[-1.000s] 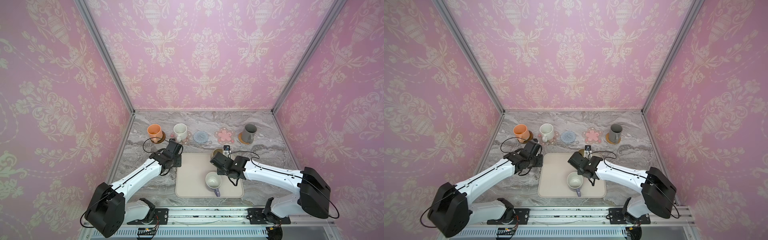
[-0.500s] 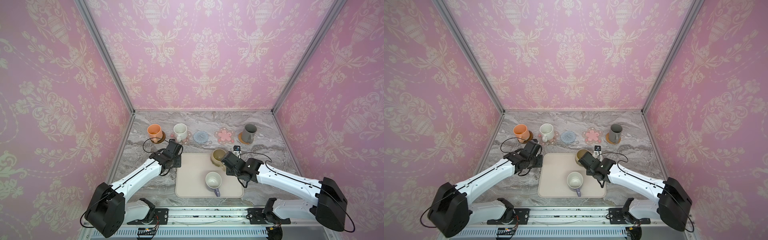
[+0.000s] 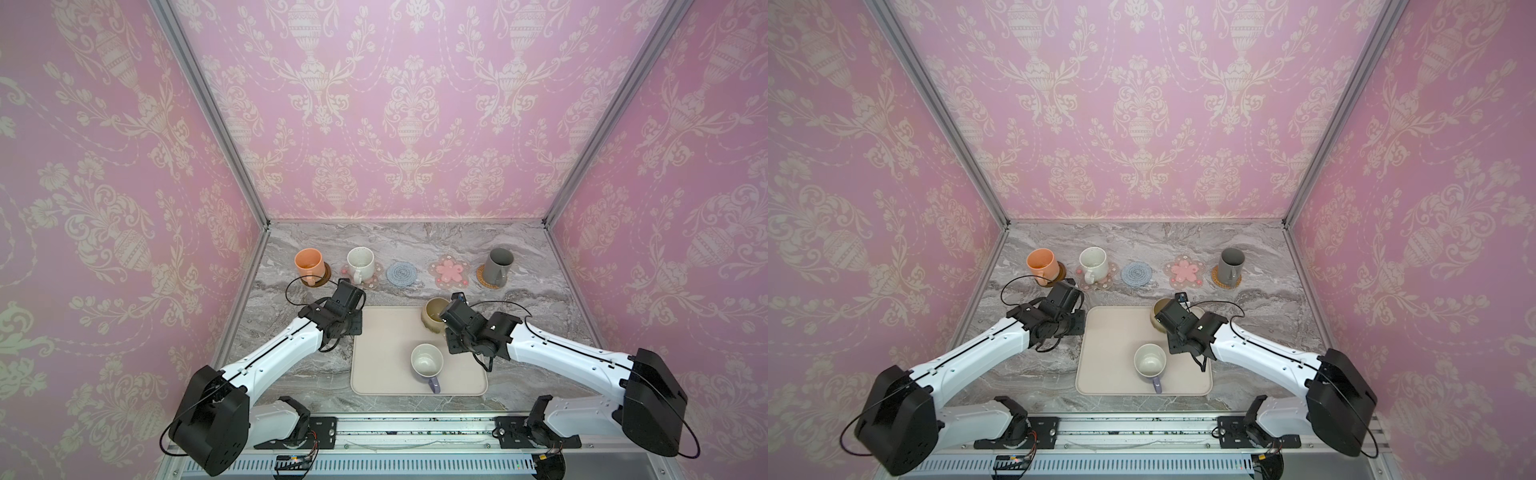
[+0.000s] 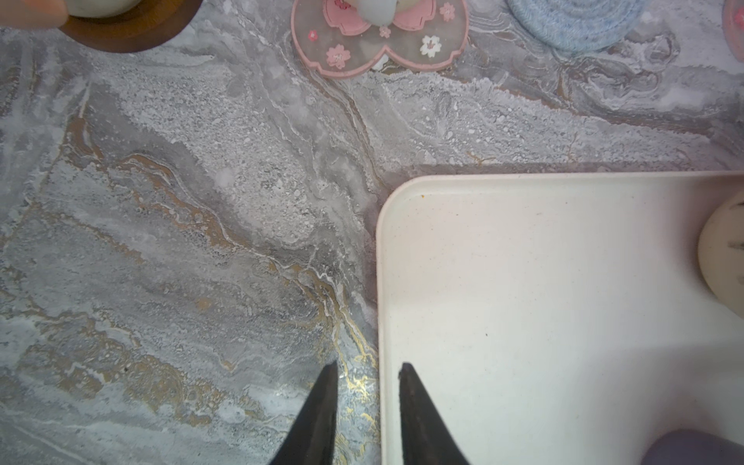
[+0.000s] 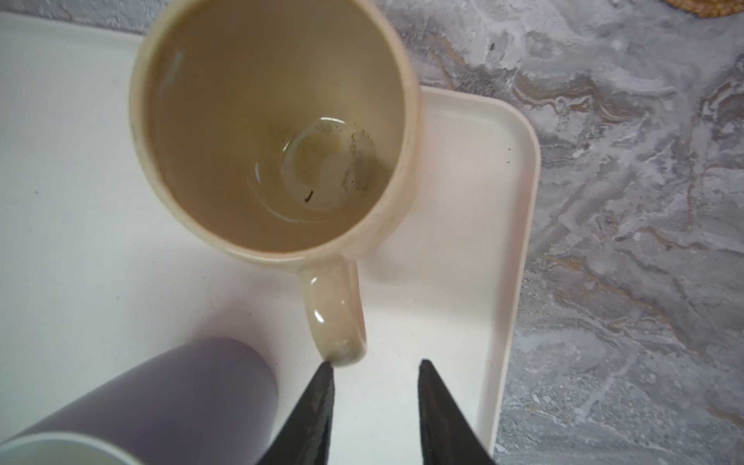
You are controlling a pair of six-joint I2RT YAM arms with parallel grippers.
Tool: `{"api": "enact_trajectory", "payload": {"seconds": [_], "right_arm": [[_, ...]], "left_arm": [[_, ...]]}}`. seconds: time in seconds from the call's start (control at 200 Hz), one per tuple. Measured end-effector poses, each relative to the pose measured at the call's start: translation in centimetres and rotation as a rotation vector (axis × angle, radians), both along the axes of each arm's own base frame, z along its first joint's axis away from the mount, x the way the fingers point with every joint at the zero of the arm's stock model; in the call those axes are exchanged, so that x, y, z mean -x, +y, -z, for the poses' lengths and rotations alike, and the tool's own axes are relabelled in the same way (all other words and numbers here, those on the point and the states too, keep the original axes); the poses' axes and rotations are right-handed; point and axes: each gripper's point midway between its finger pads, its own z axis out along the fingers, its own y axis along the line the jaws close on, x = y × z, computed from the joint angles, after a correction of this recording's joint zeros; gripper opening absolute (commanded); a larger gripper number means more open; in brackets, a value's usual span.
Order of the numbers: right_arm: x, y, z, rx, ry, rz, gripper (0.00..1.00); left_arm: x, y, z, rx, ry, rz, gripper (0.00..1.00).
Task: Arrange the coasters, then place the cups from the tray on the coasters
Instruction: 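Close the right gripper on the cream glazed mug handle and lift it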
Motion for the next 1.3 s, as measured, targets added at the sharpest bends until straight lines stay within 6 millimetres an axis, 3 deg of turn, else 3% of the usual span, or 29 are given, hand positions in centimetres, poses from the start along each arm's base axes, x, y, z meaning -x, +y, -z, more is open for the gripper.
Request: {"api": "enact_trajectory", "payload": {"seconds": [0.185, 0.4, 0.565, 0.676, 0.776, 0.971, 1.301], "right_arm": [[-0.7, 1.6, 0.9, 0.023, 0.037, -0.064, 0.46], [-1.7, 2.0, 1.9, 0.033, 0.069, -0.07, 0.43], [-1.8, 1.9, 2.7, 0.045, 0.094, -0.07, 0.29], [-1.6, 2.0, 3.0, 0.048, 0.107, -0.082, 0.12], [-1.6, 2.1, 3.0, 0.044, 0.108, -0.078, 0.02], [-1.2, 1.7, 2.7, 0.054, 0.119, -0.078, 0.0], [1.2, -0.9, 1.4, 0.069, 0.134, -0.068, 0.0]], "left_arm": [[0.1, 0.1, -0.5, 0.005, -0.01, 0.0, 0.3], [0.3, 0.2, -0.4, 0.001, -0.002, 0.0, 0.3], [0.3, 0.2, -0.4, -0.002, -0.004, -0.002, 0.3], [0.2, 0.3, -0.4, -0.004, -0.006, -0.004, 0.3], [0.2, 0.3, -0.4, -0.004, -0.006, -0.004, 0.3], [0.1, 0.2, 0.1, -0.009, 0.002, -0.004, 0.3], [-0.3, 0.0, 0.5, -0.012, 0.009, -0.004, 0.3]]}}
